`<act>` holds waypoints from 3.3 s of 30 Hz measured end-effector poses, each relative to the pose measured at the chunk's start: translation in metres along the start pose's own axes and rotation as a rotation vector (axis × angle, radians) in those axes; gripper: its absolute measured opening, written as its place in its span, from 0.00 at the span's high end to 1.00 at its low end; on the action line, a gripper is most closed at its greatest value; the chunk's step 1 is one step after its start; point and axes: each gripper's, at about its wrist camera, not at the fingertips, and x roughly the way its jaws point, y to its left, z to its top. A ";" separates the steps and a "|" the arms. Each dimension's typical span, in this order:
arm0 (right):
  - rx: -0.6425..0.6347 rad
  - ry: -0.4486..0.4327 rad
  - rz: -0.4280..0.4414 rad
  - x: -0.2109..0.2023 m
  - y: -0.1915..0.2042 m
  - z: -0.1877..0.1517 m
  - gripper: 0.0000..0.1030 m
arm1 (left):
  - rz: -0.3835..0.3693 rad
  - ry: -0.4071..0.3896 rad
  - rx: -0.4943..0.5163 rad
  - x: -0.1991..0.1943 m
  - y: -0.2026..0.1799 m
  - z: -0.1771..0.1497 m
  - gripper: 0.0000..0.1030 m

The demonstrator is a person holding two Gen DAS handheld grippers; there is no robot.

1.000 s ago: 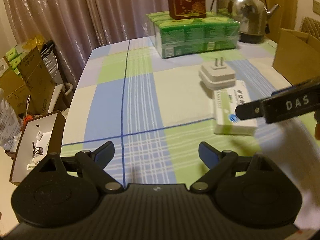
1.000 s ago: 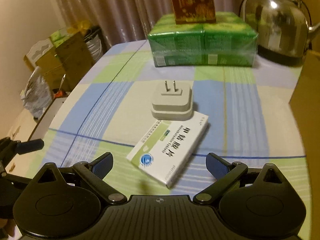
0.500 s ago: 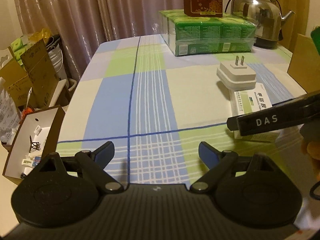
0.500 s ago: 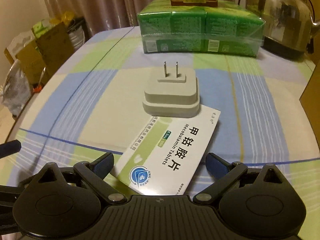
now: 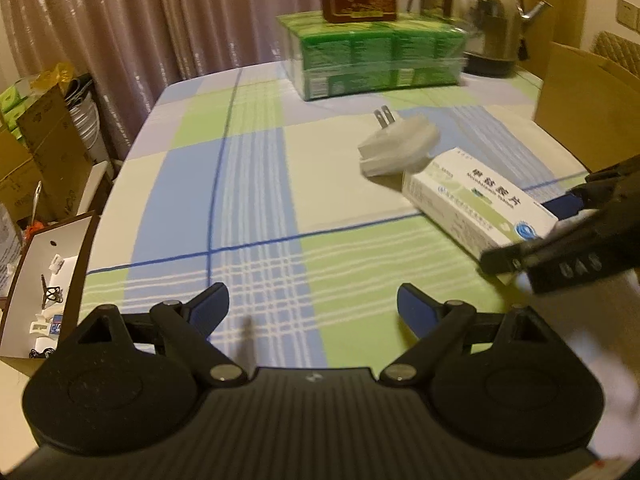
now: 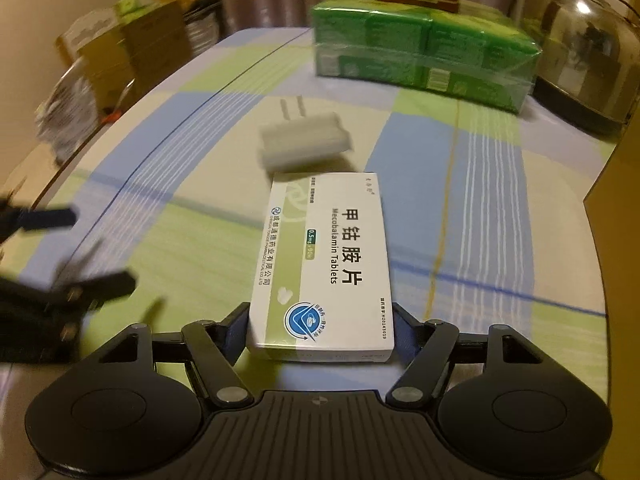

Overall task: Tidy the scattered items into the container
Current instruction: 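Grasp the white Mecobalamin tablet box with the right tool, then grasp the white plug charger with the left tool while the right tool holds the tablet box, then lift the charger and tablet box off the table with both tools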

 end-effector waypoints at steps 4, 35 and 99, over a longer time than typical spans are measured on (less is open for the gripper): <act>0.005 0.014 0.009 -0.022 -0.006 -0.027 0.34 | -0.030 0.004 0.025 -0.003 -0.011 0.000 0.14; 0.183 -0.117 -0.156 0.020 -0.093 0.025 0.34 | -0.028 -0.020 -0.049 0.106 -0.073 0.092 0.32; 0.125 -0.028 -0.137 -0.102 -0.045 -0.137 0.34 | -0.046 0.145 0.029 -0.060 -0.155 -0.045 0.41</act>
